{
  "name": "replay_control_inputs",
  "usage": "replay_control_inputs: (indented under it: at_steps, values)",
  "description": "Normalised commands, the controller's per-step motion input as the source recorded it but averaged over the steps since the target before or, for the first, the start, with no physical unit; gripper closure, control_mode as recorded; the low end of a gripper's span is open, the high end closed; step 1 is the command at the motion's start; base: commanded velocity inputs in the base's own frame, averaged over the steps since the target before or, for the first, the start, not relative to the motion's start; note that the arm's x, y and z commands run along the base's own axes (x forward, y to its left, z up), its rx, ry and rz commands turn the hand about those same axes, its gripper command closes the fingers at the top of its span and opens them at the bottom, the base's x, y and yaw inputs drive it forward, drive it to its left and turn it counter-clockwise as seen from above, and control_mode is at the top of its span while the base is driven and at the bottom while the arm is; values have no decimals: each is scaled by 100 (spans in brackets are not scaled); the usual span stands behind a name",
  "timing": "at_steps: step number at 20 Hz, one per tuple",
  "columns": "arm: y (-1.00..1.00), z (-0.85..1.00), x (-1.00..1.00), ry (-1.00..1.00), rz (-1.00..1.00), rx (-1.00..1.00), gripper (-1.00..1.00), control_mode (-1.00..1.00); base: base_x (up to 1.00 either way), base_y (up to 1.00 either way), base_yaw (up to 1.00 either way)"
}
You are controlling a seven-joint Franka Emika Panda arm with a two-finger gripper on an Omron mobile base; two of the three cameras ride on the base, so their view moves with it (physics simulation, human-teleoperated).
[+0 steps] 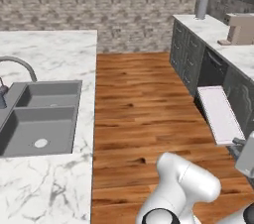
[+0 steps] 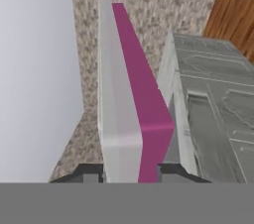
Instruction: The ice cube tray has been filled with water. Take the tray and place it in the freezer to make ice. Close the freezer door after placing the tray.
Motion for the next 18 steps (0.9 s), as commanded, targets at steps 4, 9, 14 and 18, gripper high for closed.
replay_control_inputs:
  at_steps: [4,9,14,18]
  values:
    - [0,0,0,0,0,0,100,100,-43,0,-24]
    - [0,0,0,0,0,0,100,100,-34,2,-42]
    - [0,0,0,0,0,0,100,100,-31,5,-52]
    - [0,0,0,0,0,0,100,100,-25,8,-57]
